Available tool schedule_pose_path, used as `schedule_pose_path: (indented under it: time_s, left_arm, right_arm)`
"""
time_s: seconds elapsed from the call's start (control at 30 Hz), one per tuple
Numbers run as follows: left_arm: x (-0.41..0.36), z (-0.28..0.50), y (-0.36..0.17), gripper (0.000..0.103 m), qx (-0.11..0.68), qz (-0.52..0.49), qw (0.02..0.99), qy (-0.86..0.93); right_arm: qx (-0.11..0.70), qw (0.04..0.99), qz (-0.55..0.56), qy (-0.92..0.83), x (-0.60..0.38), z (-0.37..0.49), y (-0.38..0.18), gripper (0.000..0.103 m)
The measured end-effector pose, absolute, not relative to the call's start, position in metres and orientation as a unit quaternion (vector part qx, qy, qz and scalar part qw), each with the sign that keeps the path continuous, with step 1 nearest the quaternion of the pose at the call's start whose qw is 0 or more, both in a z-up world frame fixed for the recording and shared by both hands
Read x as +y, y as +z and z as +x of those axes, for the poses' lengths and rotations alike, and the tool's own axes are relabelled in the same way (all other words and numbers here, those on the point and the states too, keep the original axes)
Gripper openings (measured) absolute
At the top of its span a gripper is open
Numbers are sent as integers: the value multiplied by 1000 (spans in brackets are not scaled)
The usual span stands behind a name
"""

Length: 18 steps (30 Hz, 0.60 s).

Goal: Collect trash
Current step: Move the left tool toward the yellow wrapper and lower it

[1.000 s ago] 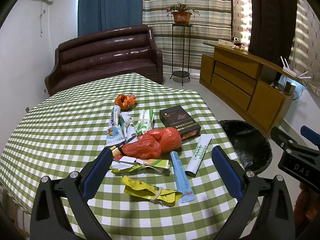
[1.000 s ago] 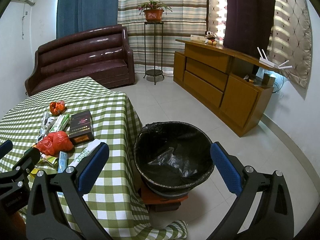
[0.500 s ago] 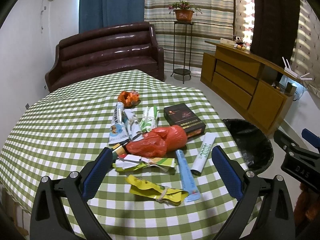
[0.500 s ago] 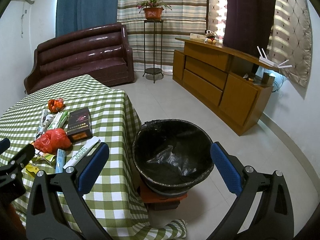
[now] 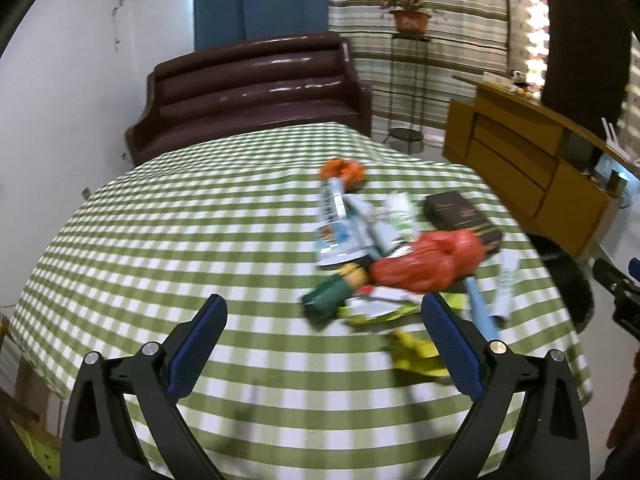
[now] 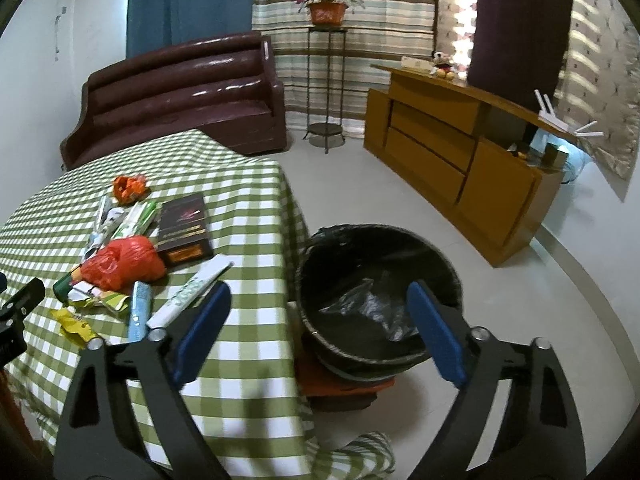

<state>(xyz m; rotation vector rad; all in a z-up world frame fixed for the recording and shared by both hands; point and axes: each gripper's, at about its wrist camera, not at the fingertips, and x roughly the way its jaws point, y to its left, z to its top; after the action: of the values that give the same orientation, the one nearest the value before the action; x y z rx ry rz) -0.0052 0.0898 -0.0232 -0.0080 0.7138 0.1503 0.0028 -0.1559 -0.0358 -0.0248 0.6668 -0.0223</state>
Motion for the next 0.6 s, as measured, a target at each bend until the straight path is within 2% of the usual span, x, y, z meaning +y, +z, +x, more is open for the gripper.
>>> schedule_pose_path:
  time_s: [0.03, 0.07, 0.1, 0.13, 0.6]
  left_arm:
    - [95, -6, -24, 92, 351, -4, 933, 76]
    - [98, -6, -26, 87, 352, -5, 933, 79]
    - [103, -6, -27, 77, 355, -5, 931, 81]
    - [106, -6, -28, 75, 359, -6, 930, 79]
    - [125, 1, -42, 74, 386, -6, 920, 70]
  right_arm:
    - [328, 945, -13, -9, -154, 3, -36, 85]
    - [329, 944, -14, -7, -152, 3, -36, 85]
    - [328, 945, -16, -2, -144, 6, -38, 85]
    - [332, 943, -18, -1, -142, 6, -39, 84]
    - [351, 936, -24, 14, -120, 18, -55, 84]
